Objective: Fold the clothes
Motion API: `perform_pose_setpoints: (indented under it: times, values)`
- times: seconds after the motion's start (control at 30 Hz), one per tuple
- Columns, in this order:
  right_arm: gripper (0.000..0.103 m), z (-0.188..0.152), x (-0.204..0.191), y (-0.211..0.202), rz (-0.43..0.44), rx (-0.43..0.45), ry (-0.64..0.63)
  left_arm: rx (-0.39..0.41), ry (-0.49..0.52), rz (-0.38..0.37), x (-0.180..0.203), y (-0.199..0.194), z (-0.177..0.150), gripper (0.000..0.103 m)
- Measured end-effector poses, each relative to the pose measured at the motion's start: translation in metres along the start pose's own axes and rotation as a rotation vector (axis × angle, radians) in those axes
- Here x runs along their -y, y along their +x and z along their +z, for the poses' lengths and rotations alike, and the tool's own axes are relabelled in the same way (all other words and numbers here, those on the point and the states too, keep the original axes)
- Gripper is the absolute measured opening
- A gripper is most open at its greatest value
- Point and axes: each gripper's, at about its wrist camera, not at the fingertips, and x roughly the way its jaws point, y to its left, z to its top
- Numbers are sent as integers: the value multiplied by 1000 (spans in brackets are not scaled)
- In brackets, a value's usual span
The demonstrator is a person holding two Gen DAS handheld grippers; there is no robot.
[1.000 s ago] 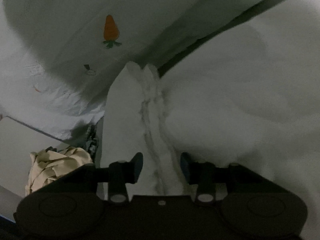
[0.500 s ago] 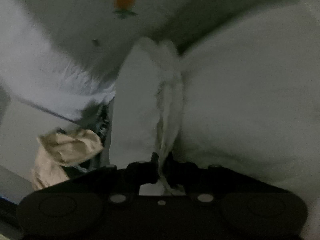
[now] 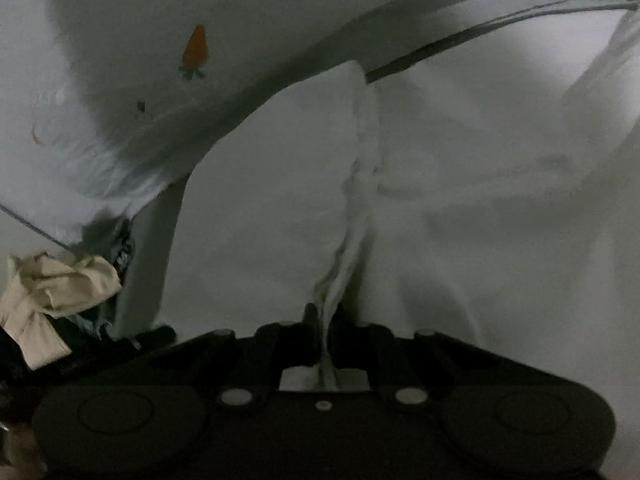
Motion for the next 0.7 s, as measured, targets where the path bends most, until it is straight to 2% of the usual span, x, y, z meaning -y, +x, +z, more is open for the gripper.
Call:
perform_pose_setpoints:
  times: [0.1, 0.17, 0.23, 0.3, 0.43, 0.53, 0.57, 0.63, 0.7]
  values:
    - [5, 17, -14, -27, -24, 49, -76, 0, 29, -6, 6, -7, 6, 72]
    - [5, 30, -12, -59, 30, 104, -37, 6, 52, -15, 9, -13, 9, 72]
    - [5, 36, -9, -82, 6, 128, -79, -3, 61, -22, 13, -13, 8, 72]
    - [6, 30, -1, -86, -69, 110, -128, -36, 51, -20, 15, -6, 3, 72]
    - [8, -5, 46, -50, -166, 18, 4, -58, 90, 16, 24, 8, -15, 76]
    - [9, -20, 54, -49, -156, 71, 22, -63, 215, 78, 40, 14, -20, 77]
    - [9, -18, 56, -52, -149, 69, 40, -71, 228, 95, 44, 16, -18, 77]
    - [17, -14, 64, -66, -135, 82, 70, -93, 207, 97, 47, 17, -9, 77]
    - [25, -11, 74, -86, -123, 111, 92, -78, 211, 85, 58, 15, 4, 77]
